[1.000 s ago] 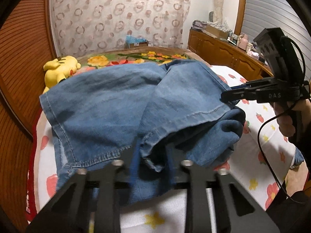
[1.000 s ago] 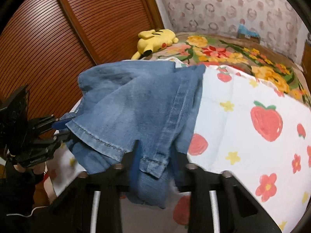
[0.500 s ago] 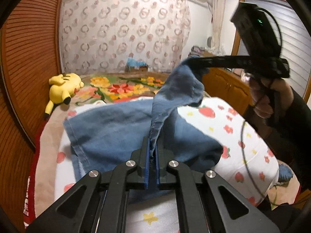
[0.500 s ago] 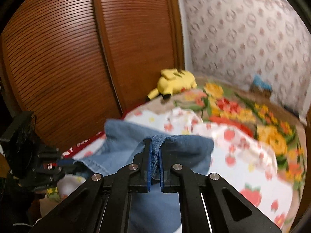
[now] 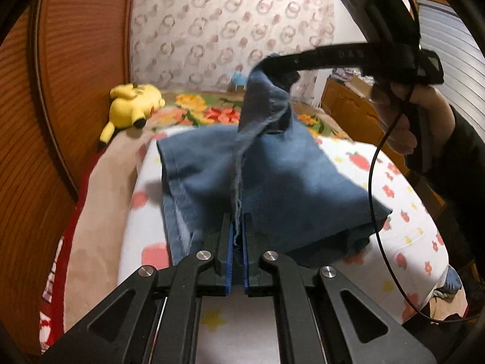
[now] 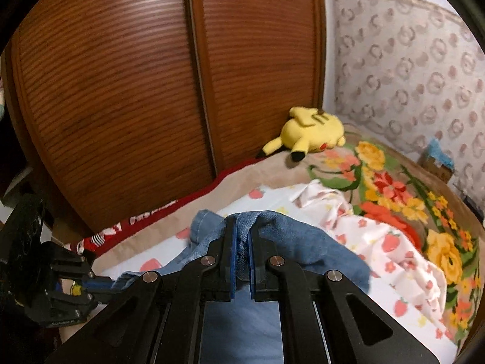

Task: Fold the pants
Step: 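Close both tools on the jeans edge and fold it over onto itself, then open both tools and release the folded jeans on the sheet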

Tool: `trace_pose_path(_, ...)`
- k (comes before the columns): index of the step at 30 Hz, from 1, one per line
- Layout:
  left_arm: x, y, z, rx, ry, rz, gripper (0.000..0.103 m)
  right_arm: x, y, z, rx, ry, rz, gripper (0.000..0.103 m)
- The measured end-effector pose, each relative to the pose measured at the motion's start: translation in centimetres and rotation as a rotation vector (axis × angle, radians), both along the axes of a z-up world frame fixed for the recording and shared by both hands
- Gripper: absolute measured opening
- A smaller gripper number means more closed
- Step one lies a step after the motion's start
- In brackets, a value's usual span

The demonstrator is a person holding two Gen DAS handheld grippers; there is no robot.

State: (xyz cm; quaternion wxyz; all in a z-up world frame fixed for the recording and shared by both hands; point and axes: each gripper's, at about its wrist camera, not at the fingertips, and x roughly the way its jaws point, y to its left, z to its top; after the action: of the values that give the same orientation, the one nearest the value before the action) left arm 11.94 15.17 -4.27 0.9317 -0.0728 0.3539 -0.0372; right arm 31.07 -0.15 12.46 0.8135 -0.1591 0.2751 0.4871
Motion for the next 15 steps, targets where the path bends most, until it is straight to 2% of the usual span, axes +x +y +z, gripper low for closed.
trace_pose_path(5,0.0,0.6,-2.1,-0.023,0.053,0.021,0.006,1.2,3.4,-1.3,-0.056,0.018,0.024,0.006)
trace_pose_path(9,0.4,1.7,-2.6,-0.005,0.098,0.088,0.007,2.7,3.9,-1.4,-0.053,0.060,-0.003,0.017)
trace_pose_path(11,0.4,2.6,-2.5,-0.012,0.093,0.104,0.018,3.0,4.1,-1.5,-0.040,0.061,-0.008,0.022)
trace_pose_path(12,0.4,2.9,-2.3,-0.017,0.087,0.108,0.021,3.0,4.0,-1.5,-0.032,0.058,-0.010,0.029)
trace_pose_path(14,0.5,3.3,-1.9,-0.012,0.073,0.120,0.040,3.0,3.5,-1.4,-0.023,0.045,-0.030,0.033)
trace_pose_path(15,0.6,3.4,-1.8,-0.010,0.064,0.124,0.044,3.0,3.2,-1.5,-0.020,0.043,-0.038,0.033)
